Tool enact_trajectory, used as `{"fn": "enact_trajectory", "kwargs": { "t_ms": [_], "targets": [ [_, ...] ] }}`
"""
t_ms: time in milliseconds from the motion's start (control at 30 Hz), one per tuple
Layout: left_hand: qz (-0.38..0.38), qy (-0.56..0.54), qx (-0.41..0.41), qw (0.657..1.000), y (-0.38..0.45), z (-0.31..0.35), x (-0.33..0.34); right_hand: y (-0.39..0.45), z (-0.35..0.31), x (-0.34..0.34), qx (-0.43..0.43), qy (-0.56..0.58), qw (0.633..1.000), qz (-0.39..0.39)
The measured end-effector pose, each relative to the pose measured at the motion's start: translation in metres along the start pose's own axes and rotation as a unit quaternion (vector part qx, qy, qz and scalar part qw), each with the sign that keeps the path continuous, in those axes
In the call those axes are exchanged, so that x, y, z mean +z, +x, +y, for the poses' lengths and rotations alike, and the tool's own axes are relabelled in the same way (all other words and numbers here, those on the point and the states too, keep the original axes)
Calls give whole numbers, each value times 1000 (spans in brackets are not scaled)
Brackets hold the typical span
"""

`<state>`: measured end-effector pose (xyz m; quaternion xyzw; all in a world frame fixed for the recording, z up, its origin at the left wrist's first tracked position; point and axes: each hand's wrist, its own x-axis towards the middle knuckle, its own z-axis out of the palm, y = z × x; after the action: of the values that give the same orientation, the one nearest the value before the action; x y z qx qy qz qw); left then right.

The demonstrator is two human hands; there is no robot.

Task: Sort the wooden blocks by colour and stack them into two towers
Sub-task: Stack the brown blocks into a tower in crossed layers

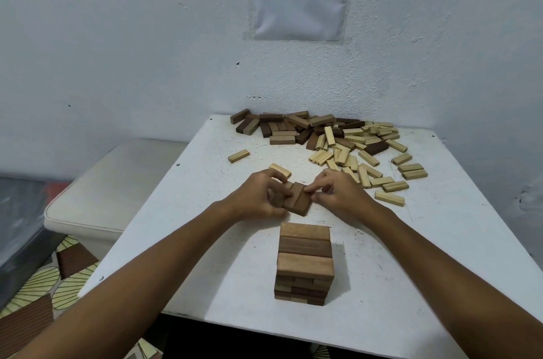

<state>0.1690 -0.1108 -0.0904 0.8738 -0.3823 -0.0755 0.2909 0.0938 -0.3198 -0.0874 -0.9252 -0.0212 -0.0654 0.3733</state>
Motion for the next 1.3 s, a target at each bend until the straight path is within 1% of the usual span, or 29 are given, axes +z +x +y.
{"fn": "enact_trajectory", "kwargs": {
  "t_ms": [133, 233, 300, 367, 433, 467, 600, 967, 1300],
  "targets": [
    [11, 6, 20, 1000, -3, 1, 2, 1, -1, -3, 0, 2, 1000, -1],
    [16, -2, 14, 1000, -2, 5, 3, 0, -1, 0, -6, 1, 1000, 0],
    [23, 0, 6, 1000, -1, 7, 3, -2, -4, 0, 2, 21, 1000, -8],
    [28, -3, -13, 1000, -1, 7, 4, -4, -6, -4, 16, 41, 998, -48],
    [25, -19, -24, 999, -1, 6, 5, -5, -6, -8, 18, 20, 995, -100],
    [22, -29, -26, 999, 0, 5, 5, -5, -6, -9, 20, 3, 993, -113],
    [19, -49, -29, 998, 1, 4, 4, -3, -4, -5, 25, -19, 994, -101],
    [-1, -72, -28, 997, 5, 4, 3, -2, -2, 1, 24, 7, 995, -95],
    [31, -76, -42, 996, 5, 6, 4, -2, -9, 5, 20, 63, 995, -75]
  ]
}}
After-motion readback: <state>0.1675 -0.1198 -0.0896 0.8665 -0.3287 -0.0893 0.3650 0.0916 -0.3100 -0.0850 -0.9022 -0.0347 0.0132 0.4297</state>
